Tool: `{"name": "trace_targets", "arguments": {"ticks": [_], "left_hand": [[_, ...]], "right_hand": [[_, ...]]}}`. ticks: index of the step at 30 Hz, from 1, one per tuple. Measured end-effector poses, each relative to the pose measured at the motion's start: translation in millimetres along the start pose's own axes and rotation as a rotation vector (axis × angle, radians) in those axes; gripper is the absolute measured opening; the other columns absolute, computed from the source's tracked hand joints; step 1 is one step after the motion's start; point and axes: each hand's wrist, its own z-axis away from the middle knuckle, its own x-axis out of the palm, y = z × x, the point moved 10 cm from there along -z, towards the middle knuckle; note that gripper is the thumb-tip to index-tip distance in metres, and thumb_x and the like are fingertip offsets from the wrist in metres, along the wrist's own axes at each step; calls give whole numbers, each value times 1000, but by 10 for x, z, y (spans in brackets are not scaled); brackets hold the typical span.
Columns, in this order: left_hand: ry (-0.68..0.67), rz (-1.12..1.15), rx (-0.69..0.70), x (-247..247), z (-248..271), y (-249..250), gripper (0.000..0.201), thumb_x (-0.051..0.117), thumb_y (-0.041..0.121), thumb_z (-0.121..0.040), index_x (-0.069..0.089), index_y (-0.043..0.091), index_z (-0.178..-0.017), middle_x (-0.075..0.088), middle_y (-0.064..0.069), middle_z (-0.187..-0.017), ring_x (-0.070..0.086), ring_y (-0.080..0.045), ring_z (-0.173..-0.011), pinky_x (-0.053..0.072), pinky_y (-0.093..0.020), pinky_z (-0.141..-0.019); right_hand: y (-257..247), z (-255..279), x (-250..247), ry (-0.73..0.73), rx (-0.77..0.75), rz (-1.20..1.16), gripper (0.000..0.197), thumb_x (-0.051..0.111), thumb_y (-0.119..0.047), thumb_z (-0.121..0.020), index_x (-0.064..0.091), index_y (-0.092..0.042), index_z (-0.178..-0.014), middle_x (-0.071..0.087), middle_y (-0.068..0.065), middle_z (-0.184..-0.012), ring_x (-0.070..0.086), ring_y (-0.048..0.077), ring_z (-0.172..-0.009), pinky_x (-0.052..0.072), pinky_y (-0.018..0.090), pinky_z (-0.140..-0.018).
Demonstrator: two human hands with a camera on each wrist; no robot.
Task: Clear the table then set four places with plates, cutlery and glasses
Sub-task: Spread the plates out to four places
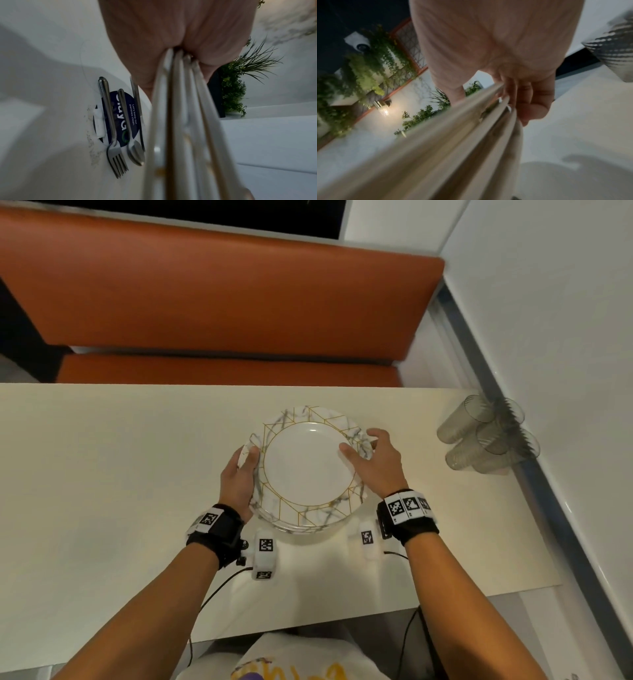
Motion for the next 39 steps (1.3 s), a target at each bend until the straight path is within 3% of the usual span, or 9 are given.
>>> {"name": "trace_targets", "arguments": {"ticks": [4, 9, 12, 14, 17, 21, 27, 36, 39], "left_hand": [[-15, -19, 13, 130, -33, 19, 40, 71, 45, -95, 68, 25, -130, 76, -4, -122, 71, -26, -115, 55, -48, -102], [48, 30, -67, 136, -119, -158, 92, 86, 69, -67, 55, 32, -146, 70, -1, -134, 66, -25, -124, 51, -51, -106], [121, 22, -25, 202, -63, -117, 45, 80, 50, -86, 69, 31, -125, 78, 3, -114, 73, -18, -110, 56, -41, -97], [193, -22, 34, 179, -59, -101, 12, 72, 37, -96, 74, 33, -107, 80, 5, -104, 75, -17, -103, 58, -37, -92], [276, -83, 107, 40, -36, -92, 23, 73, 43, -94, 75, 31, -114, 79, 1, -112, 73, -23, -110, 57, -44, -99], [395, -69, 103, -195, -24, -176, 83, 80, 64, -75, 55, 26, -146, 70, -5, -133, 67, -24, -120, 53, -51, -104], [521, -91, 188, -347, 145, 2, 35, 71, 44, -94, 70, 27, -125, 75, -3, -120, 70, -25, -113, 56, -49, -100], [613, -51, 234, -461, 191, 286, 33, 68, 44, -96, 70, 24, -123, 75, -2, -117, 70, -25, -110, 57, -51, -99], [631, -16, 251, -441, 212, 396, 45, 67, 42, -98, 62, 22, -138, 69, 2, -118, 67, -22, -109, 55, -43, -99]], "right_hand": [[4, -361, 36, -178, -36, 176, 73, 79, -58, -75, 51, -20, -131, 64, 2, -120, 62, 23, -110, 52, 37, -93], [94, -665, -343, -94, -47, 91, 53, 75, -45, -86, 50, -19, -125, 64, 4, -113, 62, 21, -98, 47, 30, -80], [323, -868, -723, 47, 19, -64, 38, 72, -30, -91, 54, -17, -122, 65, -1, -107, 63, 13, -89, 48, 24, -68], [593, -1022, -967, 170, 72, -160, 34, 68, -27, -92, 56, -15, -122, 67, 3, -111, 64, 17, -94, 52, 29, -74], [1074, -1151, -1132, 285, 181, -279, 36, 60, -26, -94, 57, -12, -128, 66, 4, -118, 64, 24, -106, 54, 39, -91], [1635, -1251, -988, 271, 354, -359, 38, 54, -23, -101, 50, -9, -137, 59, 6, -128, 54, 21, -107, 47, 37, -99], [2033, -1249, -477, 184, 451, -286, 40, 58, -28, -97, 52, -9, -133, 64, 13, -125, 62, 32, -111, 53, 47, -98], [2162, -1232, -355, 169, 504, -86, 55, 72, -22, -90, 46, -7, -136, 64, 17, -119, 67, 35, -102, 56, 36, -78], [2042, -1370, -293, 153, 506, -90, 55, 74, -22, -88, 44, -9, -133, 62, 17, -118, 67, 36, -101, 59, 40, -80]]}}
